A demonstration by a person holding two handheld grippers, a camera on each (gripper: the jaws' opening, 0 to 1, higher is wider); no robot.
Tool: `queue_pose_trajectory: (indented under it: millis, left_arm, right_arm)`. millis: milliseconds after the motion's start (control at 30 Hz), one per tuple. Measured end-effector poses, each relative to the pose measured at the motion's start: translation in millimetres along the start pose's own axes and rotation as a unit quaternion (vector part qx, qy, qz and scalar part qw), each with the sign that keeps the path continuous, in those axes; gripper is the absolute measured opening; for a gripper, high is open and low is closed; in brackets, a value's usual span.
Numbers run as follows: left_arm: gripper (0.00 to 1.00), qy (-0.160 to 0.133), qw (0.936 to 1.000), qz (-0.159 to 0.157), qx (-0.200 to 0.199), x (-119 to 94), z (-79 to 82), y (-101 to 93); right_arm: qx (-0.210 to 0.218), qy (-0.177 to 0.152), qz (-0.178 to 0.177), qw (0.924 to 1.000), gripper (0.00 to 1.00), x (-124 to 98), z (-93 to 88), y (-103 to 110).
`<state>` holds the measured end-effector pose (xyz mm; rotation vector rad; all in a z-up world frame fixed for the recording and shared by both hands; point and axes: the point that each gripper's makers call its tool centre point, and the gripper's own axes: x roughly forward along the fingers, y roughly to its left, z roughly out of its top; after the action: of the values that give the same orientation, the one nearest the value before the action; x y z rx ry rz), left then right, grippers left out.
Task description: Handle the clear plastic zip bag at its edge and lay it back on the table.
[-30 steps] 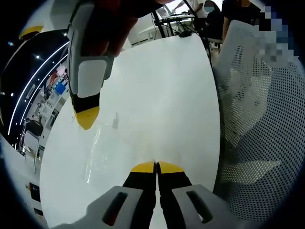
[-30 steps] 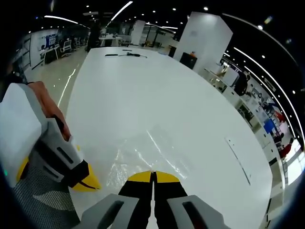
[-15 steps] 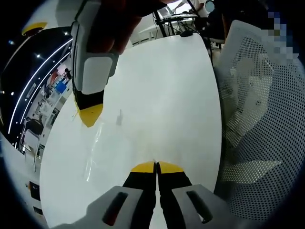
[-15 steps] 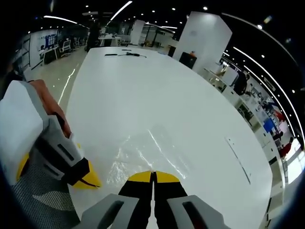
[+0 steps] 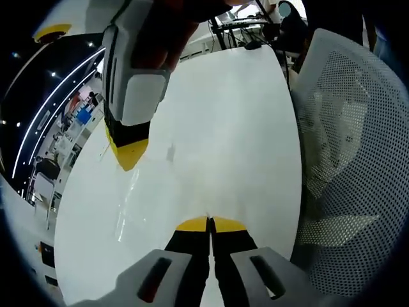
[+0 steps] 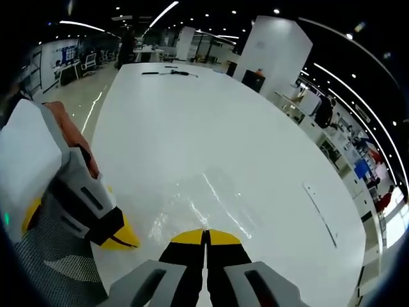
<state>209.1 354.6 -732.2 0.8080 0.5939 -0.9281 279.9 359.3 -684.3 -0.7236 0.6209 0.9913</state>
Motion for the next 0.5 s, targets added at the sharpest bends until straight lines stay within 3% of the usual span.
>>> queue_pose_trajectory:
  millis: [500]
  left_arm:
    - [0.0,-0.009,0.9999,0.012,0.004,1.6,4.5,11.5]
  right_arm:
    - [-0.023,0.015,0.023,0.9994,0.0,8.1,-7.0,20.6]
